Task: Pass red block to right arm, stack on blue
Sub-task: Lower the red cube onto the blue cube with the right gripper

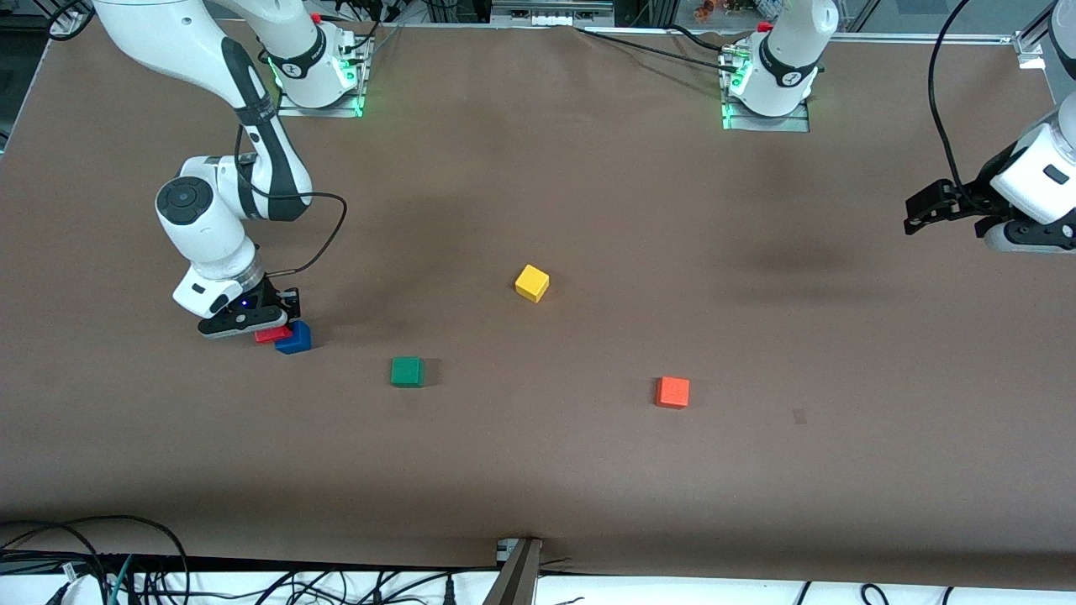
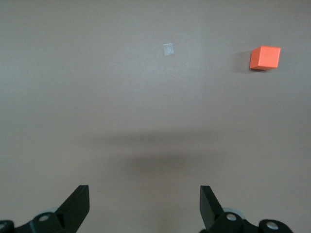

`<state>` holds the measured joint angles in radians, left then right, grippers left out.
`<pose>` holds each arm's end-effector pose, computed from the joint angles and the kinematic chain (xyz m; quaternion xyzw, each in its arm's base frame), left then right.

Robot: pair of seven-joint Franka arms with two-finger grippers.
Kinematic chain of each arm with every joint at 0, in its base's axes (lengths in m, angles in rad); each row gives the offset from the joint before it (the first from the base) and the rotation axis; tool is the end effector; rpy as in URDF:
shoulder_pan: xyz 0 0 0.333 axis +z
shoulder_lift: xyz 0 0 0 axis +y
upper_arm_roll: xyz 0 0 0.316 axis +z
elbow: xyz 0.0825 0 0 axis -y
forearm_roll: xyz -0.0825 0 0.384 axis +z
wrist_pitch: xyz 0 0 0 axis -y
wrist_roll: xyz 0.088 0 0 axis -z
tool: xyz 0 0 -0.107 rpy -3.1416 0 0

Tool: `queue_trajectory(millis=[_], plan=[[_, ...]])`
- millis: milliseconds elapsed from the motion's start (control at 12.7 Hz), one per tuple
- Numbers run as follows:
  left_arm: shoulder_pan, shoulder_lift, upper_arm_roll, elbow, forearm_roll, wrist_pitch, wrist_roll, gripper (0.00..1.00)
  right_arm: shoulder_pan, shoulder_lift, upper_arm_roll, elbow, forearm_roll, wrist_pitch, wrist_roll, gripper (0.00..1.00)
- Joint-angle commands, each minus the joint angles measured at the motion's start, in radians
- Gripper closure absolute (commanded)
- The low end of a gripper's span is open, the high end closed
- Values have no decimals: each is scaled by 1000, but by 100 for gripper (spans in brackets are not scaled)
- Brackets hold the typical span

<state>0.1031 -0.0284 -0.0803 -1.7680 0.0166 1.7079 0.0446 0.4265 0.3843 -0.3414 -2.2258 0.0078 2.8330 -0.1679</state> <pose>0.5503 0.0136 0.5583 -0.9998 0.0121 0.0162 0.0088 0.5704 0.0489 0.2333 0.9808 0.1404 0.1194 0.0644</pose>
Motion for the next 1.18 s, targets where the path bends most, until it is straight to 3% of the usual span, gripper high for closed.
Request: queue_trajectory(millis=[0, 315, 708, 1101], plan=[[0, -24, 8, -16, -21, 6, -3, 0, 0, -10, 10, -9, 24, 11, 16, 100], [-2, -21, 7, 97, -20, -45, 1, 0, 0, -25, 13, -26, 31, 16, 27, 100], [-3, -19, 1, 116, -17, -85, 5, 0, 0, -33, 31, -67, 31, 106, 24, 99], [-10, 67, -3, 211, -7, -96, 1, 0, 0, -32, 38, -84, 31, 166, 22, 98]])
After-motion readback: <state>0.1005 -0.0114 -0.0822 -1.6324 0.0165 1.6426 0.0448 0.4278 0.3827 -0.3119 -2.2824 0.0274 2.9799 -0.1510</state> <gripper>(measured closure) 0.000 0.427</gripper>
